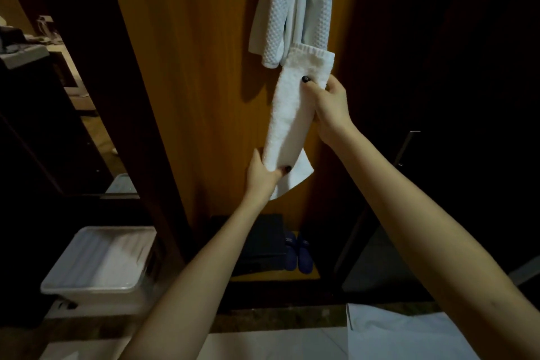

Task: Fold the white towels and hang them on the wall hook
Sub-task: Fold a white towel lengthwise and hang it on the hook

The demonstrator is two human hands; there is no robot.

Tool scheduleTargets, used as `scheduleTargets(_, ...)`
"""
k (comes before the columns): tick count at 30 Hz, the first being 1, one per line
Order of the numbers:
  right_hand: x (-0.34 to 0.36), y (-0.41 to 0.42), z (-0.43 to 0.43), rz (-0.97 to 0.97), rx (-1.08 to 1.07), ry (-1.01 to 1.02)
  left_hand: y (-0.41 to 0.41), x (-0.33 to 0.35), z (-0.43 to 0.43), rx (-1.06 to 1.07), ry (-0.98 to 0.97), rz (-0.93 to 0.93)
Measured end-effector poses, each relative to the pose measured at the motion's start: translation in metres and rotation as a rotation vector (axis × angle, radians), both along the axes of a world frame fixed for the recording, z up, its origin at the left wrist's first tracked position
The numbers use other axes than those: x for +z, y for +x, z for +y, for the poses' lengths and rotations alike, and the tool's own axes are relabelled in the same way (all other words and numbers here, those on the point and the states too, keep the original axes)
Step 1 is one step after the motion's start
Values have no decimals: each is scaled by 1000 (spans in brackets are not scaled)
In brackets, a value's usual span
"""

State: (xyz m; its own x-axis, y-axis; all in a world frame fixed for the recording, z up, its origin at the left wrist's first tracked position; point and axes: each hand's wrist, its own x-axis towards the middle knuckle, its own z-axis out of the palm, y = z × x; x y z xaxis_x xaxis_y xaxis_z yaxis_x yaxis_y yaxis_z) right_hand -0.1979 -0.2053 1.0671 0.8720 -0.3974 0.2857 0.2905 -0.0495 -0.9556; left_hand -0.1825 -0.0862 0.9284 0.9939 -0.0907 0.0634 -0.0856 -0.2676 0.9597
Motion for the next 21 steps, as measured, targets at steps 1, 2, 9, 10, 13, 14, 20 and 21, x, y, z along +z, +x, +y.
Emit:
scheduleTargets(1, 0, 1, -2, -8, -2, 21, -1, -7, 0, 3, -67, 40)
scheduleTargets(2, 0, 1, -5, -14, -11, 35, -3, -13, 1, 1, -144, 73)
scheduleTargets(9, -8, 0, -33, -24, -97, 125, -11, -48, 23, -143, -576, 422)
scheduleTargets(10, -10, 0, -36, -27, -95, 134, -14, -54, 25, -183, -679, 476)
scheduleTargets(13, -14, -3, -43, -26, -64, 168, -17, -61, 29, -303, -900, 575)
scheduleTargets(14, -15, -4, -43, -25, -38, 174, -17, -59, 30, -339, -901, 590)
scheduleTargets(20, -15, -3, -40, 42, 147, 132, -14, -27, 22, -435, -528, 359)
scheduleTargets(21, -16, -3, -38, 59, 187, 125, -13, -17, 18, -442, -489, 303)
